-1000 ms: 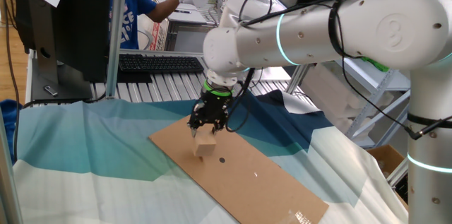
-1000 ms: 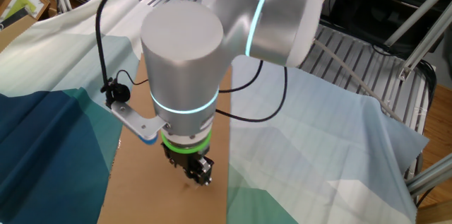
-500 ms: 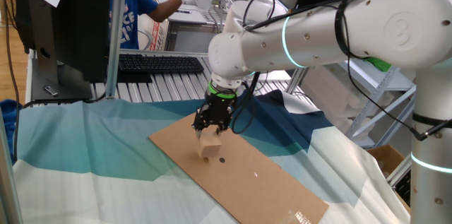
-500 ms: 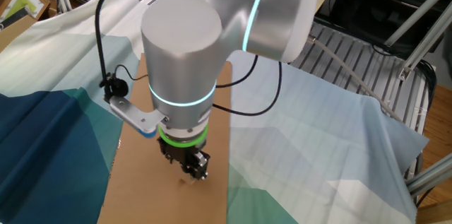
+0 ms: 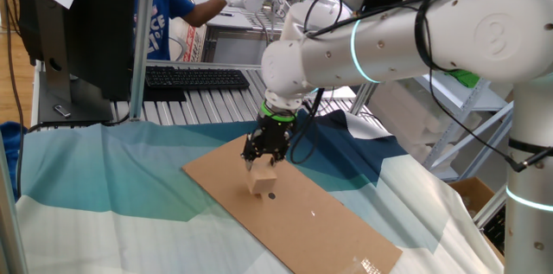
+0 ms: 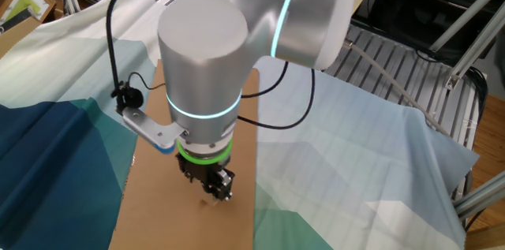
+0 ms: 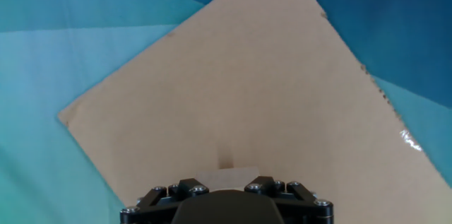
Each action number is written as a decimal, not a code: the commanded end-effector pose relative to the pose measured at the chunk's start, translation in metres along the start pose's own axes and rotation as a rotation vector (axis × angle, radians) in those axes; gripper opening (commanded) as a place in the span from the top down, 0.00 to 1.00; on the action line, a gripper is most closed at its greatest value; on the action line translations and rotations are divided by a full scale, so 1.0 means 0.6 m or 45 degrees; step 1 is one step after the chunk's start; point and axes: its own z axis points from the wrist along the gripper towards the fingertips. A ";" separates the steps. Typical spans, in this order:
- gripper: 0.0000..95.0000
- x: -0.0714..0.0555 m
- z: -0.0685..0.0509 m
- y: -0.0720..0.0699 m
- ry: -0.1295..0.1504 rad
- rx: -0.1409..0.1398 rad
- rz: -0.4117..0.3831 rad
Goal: Grab the block and place it at the designated location
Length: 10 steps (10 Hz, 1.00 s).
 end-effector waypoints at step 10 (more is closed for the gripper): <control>1.00 0.008 0.002 -0.040 -0.027 0.028 -0.070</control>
